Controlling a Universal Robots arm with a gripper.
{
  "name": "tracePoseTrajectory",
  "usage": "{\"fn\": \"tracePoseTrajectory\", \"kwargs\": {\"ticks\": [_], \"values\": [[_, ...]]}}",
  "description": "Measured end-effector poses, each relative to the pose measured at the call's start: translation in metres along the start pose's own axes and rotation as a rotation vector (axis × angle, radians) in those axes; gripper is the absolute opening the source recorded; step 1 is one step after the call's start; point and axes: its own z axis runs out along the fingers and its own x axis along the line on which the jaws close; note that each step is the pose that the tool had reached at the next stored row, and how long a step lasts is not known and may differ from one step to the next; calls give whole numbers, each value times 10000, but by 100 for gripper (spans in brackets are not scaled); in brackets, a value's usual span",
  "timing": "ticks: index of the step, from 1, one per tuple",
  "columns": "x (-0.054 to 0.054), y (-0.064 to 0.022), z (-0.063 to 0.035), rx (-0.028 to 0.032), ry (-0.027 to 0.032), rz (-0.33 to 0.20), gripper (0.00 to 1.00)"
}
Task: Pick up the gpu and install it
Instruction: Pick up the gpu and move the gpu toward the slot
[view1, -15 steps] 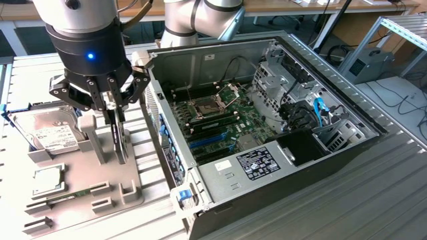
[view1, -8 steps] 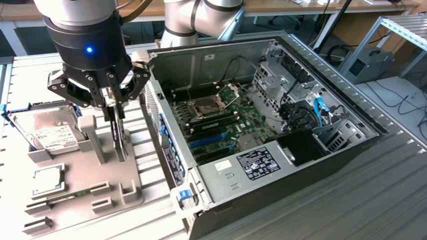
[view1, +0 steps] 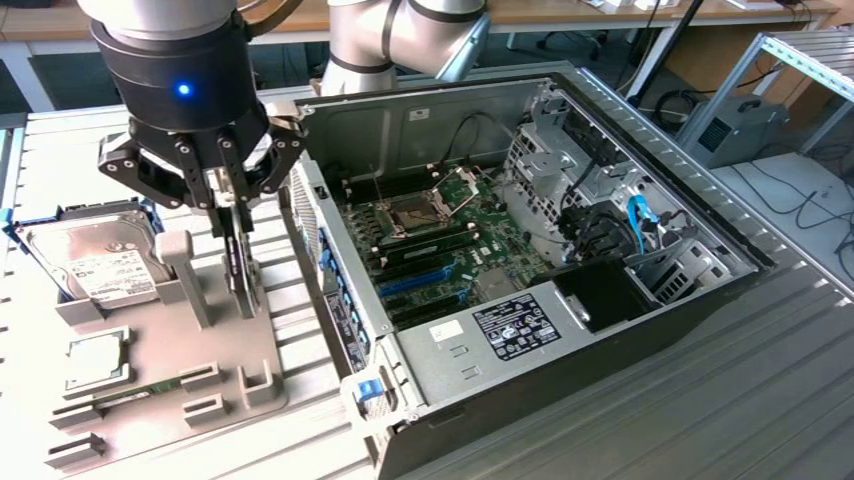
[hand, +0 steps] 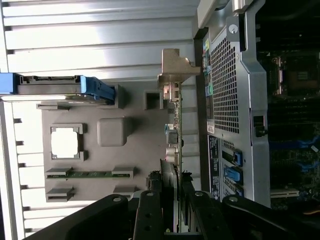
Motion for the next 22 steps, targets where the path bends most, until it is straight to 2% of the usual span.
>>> {"fn": "tracePoseTrajectory", "kwargs": {"ticks": [11,22], "values": [[-48,5,-86,-3,1,-1,26],[-145,13,-172,-11,14,-1,26]]}}
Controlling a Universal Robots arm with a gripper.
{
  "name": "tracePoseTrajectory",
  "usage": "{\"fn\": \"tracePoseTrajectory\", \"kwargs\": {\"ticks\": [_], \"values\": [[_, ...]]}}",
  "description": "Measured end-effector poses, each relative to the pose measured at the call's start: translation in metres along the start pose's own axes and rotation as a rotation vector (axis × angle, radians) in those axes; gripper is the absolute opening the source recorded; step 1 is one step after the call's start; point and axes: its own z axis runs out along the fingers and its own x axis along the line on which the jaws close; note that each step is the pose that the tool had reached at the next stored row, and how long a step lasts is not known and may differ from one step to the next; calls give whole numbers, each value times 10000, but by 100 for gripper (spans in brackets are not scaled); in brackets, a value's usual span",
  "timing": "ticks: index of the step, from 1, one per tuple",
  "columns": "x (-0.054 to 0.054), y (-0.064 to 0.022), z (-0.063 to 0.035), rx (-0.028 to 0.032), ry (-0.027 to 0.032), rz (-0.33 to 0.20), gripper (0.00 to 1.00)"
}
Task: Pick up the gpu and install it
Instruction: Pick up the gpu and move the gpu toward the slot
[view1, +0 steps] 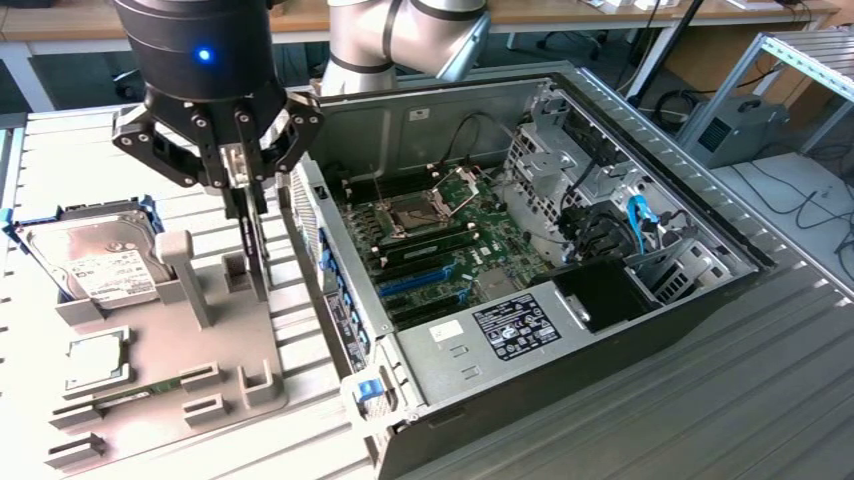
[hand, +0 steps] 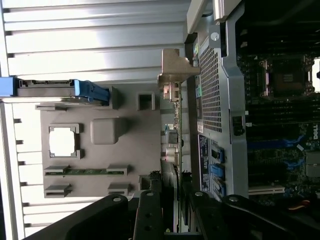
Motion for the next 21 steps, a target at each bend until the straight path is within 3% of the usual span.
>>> {"fn": "tracePoseTrajectory", "kwargs": {"ticks": [21], "values": [[-178,15,-151,-1,14,1,26]]}}
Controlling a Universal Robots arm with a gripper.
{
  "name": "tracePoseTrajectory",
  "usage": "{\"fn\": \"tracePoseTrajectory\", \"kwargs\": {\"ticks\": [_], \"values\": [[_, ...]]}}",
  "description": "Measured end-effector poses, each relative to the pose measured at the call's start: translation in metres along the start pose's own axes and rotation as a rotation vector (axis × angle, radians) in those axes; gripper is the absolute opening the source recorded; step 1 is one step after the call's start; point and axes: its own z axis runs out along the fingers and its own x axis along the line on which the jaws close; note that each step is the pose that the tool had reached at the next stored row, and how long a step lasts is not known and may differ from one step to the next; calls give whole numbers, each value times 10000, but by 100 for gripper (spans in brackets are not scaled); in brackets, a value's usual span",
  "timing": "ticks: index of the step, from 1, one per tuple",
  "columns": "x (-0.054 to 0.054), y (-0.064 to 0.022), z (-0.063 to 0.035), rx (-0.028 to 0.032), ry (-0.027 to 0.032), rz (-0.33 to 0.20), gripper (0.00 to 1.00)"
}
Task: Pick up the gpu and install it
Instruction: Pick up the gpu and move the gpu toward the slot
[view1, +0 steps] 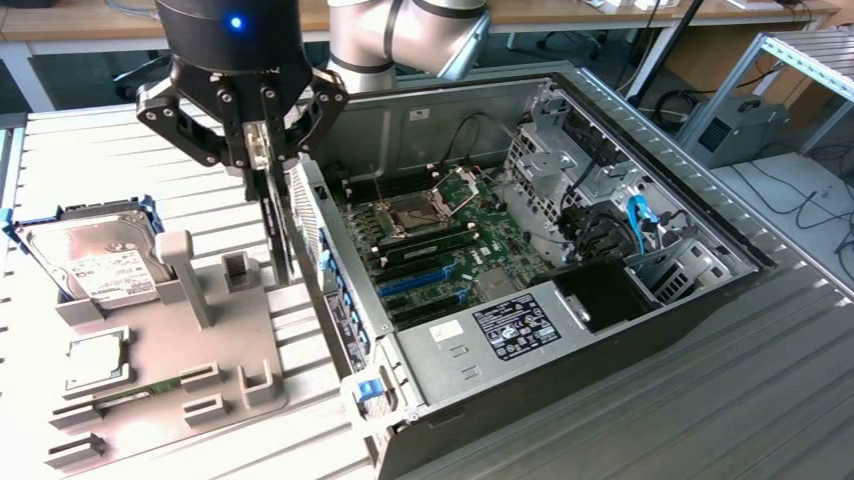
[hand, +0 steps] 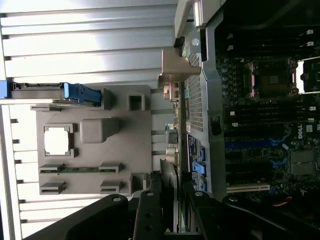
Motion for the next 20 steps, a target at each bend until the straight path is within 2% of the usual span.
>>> {"fn": "tracePoseTrajectory", "kwargs": {"ticks": [12,20], "values": [[-112,10,-126,-1,18,1,26],[-238,19,-177,-4,66,1,26]]}}
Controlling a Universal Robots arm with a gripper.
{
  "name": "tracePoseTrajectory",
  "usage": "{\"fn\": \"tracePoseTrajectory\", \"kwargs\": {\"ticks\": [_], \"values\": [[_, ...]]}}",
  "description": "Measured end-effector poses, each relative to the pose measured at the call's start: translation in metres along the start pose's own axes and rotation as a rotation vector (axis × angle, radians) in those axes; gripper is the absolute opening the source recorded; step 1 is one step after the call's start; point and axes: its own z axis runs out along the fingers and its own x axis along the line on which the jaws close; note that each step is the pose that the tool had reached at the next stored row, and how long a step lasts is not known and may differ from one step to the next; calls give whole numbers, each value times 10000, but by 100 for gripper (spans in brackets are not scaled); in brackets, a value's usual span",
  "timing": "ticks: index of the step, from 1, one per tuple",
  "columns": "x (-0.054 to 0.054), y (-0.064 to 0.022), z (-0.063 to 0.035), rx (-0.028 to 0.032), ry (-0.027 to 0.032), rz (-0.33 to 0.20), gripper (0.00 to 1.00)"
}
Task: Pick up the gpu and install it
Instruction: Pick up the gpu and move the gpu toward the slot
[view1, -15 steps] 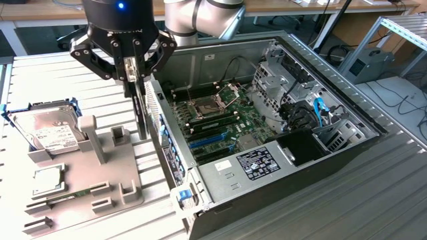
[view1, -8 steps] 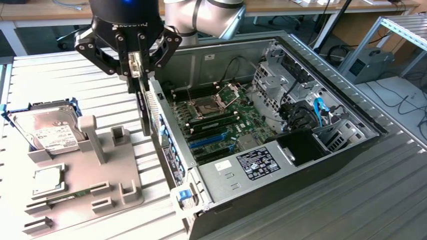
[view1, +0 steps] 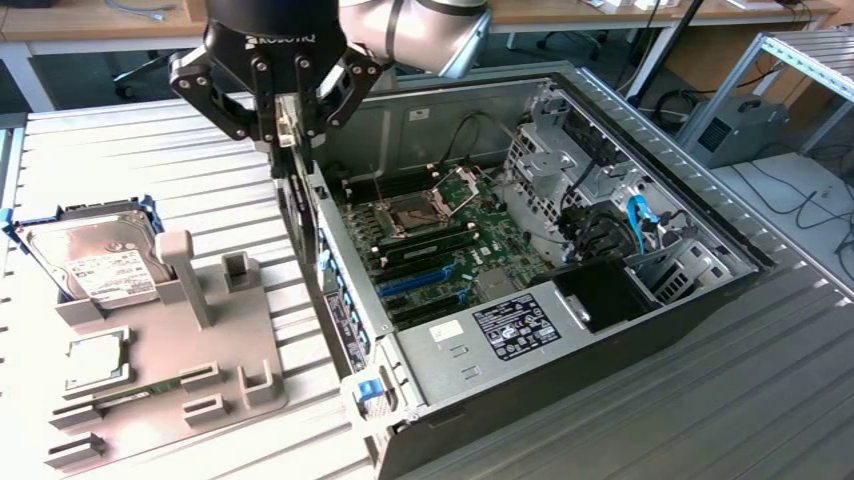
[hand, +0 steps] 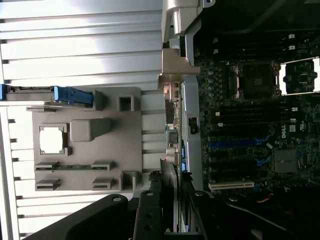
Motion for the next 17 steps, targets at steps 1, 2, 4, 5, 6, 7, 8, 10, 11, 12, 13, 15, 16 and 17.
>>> {"fn": "tracePoseTrajectory", "kwargs": {"ticks": [1,2,4,5,6,7,8,10,11,12,13,15,16,17], "values": [[-25,2,-10,-1,9,1,26],[-38,3,-15,-2,14,0,26],[-65,5,-23,-3,23,1,26],[-80,6,-26,-3,31,1,26],[-97,7,-28,-3,40,2,26],[-113,8,-27,-3,48,2,26],[-131,9,-27,-3,57,2,26],[-164,11,-26,-2,78,2,26],[-182,12,-26,-1,90,3,26],[-202,13,-25,0,105,3,26],[-222,15,-25,1,121,3,26],[-257,17,-23,2,149,4,26],[-269,17,-22,4,159,4,26],[-277,18,-20,6,166,4,26]]}}
